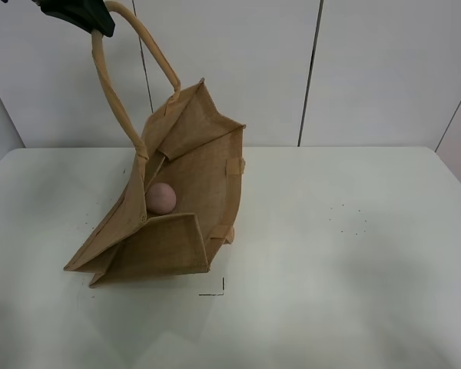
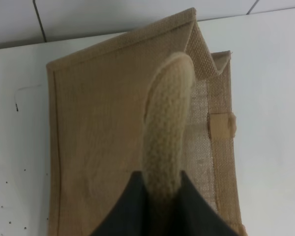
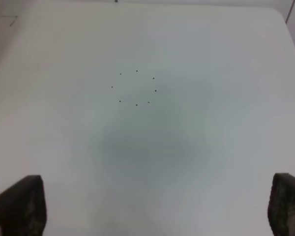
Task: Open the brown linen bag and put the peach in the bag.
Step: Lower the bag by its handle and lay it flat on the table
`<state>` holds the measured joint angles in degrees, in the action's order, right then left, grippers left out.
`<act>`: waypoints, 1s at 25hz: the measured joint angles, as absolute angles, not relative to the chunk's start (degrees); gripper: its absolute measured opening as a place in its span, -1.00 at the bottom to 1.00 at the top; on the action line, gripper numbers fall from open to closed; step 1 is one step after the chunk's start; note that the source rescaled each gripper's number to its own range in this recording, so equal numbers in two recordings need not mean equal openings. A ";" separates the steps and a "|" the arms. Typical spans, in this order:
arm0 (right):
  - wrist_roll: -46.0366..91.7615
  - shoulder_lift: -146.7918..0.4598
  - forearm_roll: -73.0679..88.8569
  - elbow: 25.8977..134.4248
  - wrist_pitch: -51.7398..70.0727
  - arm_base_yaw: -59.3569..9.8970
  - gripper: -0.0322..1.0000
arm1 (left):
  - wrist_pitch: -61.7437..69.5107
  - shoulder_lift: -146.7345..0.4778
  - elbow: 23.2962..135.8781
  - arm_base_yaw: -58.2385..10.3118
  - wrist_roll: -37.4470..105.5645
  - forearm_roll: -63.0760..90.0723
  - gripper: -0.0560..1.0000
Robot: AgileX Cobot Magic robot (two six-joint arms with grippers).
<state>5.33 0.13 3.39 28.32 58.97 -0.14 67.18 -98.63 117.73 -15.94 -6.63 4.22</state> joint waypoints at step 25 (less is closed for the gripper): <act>5.33 0.13 3.37 28.20 58.97 -0.14 1.00 | 44.61 -109.23 90.85 -16.00 2.39 21.12 -0.89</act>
<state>5.33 0.13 3.37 28.20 58.97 -0.14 44.61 -109.23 90.85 -16.00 2.39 21.12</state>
